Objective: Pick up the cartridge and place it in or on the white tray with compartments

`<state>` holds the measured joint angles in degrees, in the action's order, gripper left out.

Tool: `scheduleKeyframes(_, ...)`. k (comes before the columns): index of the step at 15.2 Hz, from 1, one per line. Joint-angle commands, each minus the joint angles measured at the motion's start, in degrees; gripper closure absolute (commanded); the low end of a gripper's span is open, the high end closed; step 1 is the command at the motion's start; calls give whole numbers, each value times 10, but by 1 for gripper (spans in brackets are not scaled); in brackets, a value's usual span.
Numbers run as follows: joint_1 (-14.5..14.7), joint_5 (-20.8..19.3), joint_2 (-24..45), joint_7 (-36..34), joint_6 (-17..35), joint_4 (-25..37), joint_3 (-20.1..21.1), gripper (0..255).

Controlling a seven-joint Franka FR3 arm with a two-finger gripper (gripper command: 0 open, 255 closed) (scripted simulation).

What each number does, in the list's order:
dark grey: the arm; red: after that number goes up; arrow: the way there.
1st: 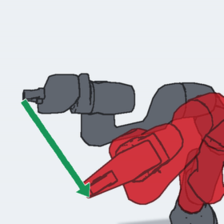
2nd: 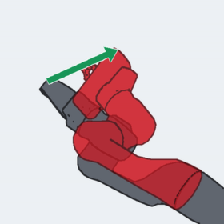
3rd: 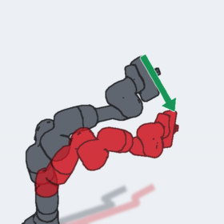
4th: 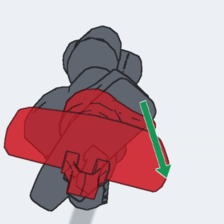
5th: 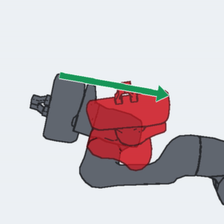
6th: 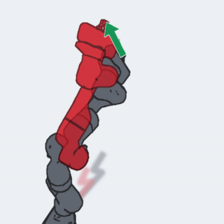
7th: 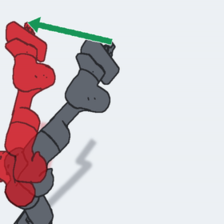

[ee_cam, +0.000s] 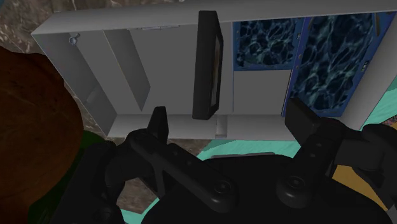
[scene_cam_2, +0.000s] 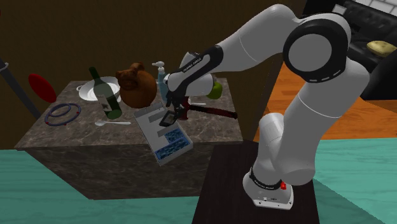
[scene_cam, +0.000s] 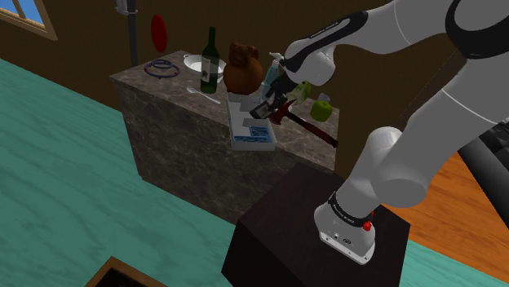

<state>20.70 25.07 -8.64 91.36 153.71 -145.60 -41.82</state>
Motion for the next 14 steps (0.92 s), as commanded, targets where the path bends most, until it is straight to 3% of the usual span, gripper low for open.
scheduleKeyframes(1,2,5,3,3,1,1,-1,0)
scheduleKeyframes(5,2,5,3,3,1,1,-1,0)
scheduleKeyframes(6,2,5,3,3,1,1,-1,255)
scheduleKeyframes(14,2,4,3,3,1,1,-1,255)
